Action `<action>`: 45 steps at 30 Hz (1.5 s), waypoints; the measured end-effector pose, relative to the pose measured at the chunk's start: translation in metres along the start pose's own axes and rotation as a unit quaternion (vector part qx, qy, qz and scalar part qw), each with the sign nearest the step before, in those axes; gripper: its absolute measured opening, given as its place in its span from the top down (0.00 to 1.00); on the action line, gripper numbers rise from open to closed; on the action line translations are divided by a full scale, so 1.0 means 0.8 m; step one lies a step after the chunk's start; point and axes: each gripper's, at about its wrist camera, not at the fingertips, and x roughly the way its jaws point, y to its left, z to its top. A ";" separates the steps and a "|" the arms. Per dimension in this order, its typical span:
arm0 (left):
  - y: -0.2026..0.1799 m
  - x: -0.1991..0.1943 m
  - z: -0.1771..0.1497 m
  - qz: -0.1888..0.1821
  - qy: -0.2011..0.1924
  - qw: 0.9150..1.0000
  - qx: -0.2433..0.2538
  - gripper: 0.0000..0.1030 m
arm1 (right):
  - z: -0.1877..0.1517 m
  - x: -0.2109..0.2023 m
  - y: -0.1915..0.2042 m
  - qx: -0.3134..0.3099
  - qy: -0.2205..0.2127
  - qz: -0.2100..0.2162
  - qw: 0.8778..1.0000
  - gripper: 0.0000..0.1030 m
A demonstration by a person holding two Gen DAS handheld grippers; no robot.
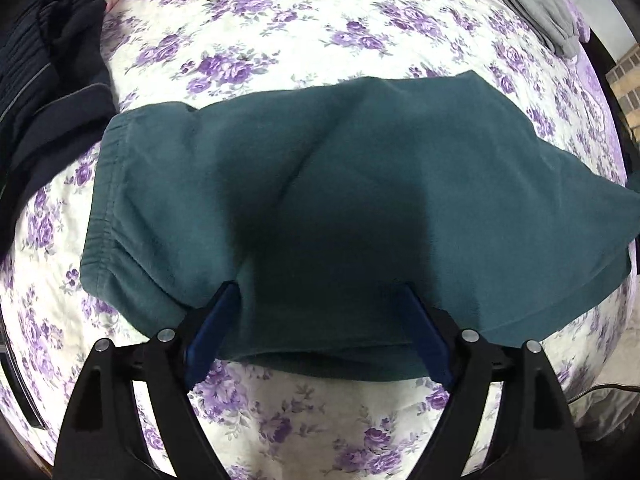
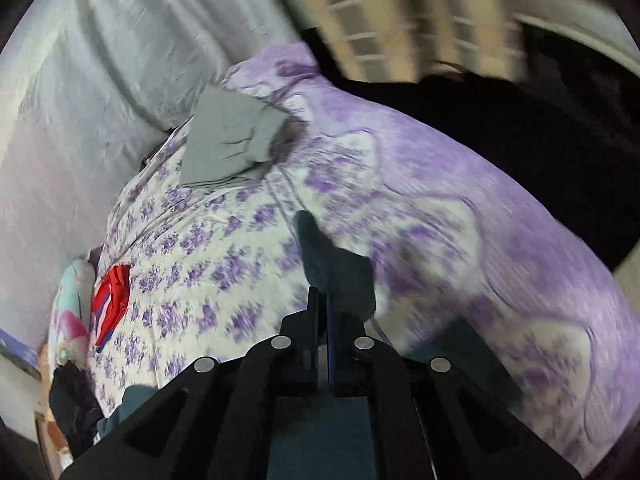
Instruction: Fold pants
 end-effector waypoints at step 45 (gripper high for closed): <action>0.020 -0.033 -0.021 0.000 0.007 1.000 0.002 0.22 | -0.025 0.075 -0.098 -0.040 0.016 -0.173 0.984 0.97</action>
